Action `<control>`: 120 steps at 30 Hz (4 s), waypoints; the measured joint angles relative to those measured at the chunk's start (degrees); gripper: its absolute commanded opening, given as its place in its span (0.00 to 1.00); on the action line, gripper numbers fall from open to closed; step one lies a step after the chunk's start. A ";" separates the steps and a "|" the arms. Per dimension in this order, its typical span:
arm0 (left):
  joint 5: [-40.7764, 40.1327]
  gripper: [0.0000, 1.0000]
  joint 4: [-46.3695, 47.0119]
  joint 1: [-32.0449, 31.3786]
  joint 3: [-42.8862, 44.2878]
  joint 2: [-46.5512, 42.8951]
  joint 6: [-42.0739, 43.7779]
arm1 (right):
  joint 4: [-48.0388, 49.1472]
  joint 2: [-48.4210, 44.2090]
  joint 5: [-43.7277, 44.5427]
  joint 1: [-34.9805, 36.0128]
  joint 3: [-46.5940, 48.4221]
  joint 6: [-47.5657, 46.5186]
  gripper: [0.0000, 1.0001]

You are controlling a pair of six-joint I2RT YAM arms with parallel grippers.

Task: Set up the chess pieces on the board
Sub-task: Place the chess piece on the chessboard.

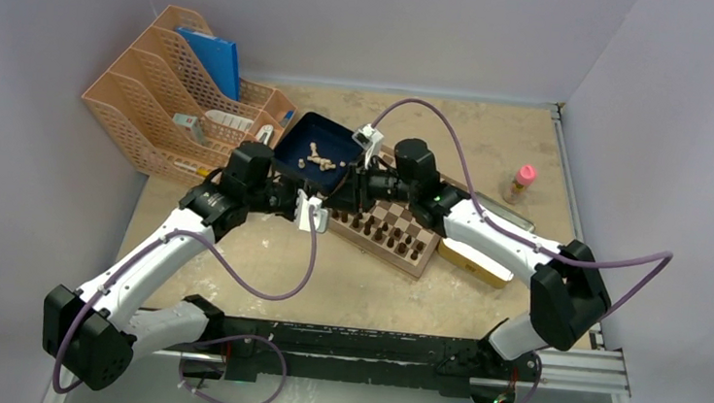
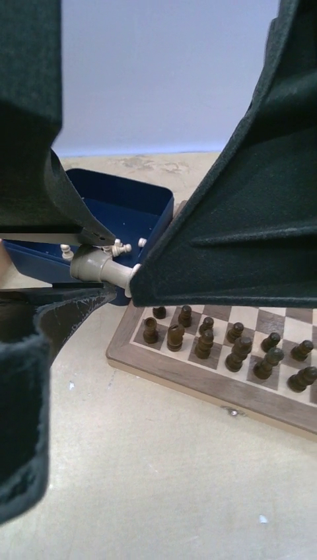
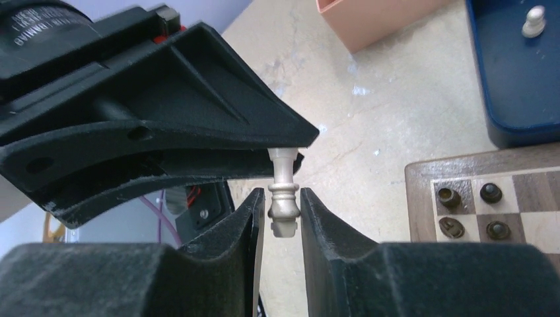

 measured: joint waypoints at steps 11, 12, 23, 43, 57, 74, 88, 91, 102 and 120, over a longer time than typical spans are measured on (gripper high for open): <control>-1.70 0.00 15.76 -0.59 -2.54 -5.55 -35.36 | 13.73 -12.83 8.92 -0.15 -7.52 7.93 0.43; -1.75 0.00 17.29 -0.59 -3.41 -6.49 -39.41 | 14.73 -13.97 9.46 -0.15 -7.76 7.96 0.43; -1.46 0.00 26.75 -0.59 -9.16 -9.27 -67.43 | 14.73 -14.25 11.52 -0.15 -7.48 6.99 0.44; -3.15 0.07 27.98 -0.59 -9.11 -7.30 -74.77 | 10.14 -12.37 9.55 -0.15 -6.95 4.94 0.20; -7.37 0.72 24.55 -0.59 -9.11 -9.07 -74.88 | 3.41 -14.29 26.05 -0.09 -5.84 4.35 0.16; -19.17 1.00 14.40 3.48 -6.84 -8.59 -82.66 | -12.37 -3.89 57.05 -7.96 4.44 -1.20 0.16; -15.50 1.00 8.04 6.34 -6.84 -9.03 -83.62 | -17.14 12.50 58.80 -11.87 13.27 -2.91 0.16; -15.56 1.00 7.28 6.34 -7.04 -9.70 -83.73 | -17.29 15.12 59.69 -11.89 14.25 -3.10 0.17; -17.55 1.00 5.77 6.34 -8.22 -14.01 -83.49 | -16.02 19.50 61.37 -11.89 14.45 -3.56 0.18; -17.77 1.00 5.60 6.16 -8.57 -14.99 -82.62 | -11.87 23.08 63.06 -11.89 14.34 -4.39 0.21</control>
